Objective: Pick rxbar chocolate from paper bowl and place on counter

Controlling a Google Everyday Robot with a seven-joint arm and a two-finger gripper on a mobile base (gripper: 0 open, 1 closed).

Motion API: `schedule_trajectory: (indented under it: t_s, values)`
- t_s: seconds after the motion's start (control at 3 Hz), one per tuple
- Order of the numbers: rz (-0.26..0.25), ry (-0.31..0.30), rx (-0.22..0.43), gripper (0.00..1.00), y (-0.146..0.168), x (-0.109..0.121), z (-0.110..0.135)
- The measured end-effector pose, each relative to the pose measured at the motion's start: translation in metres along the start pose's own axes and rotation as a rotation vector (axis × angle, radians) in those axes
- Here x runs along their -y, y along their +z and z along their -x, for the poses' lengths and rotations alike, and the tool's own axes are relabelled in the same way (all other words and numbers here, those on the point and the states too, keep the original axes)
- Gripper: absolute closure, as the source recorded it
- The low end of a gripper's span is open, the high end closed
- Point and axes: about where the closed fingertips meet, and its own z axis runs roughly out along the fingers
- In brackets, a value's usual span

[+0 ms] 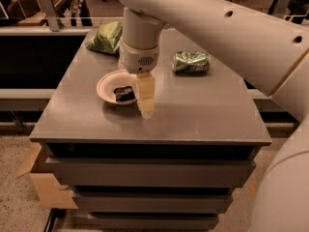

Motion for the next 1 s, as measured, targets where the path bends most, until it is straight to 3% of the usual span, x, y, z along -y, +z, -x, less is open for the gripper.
schedule_trajectory:
  t_s: [0.33, 1.0]
  values:
    - [0.003, -0.009, 0.0, 0.18, 0.0031, 0.001, 0.0012]
    - [0.0, -0.016, -0.008, 0.65, -0.0007, 0.0032, 0.0008]
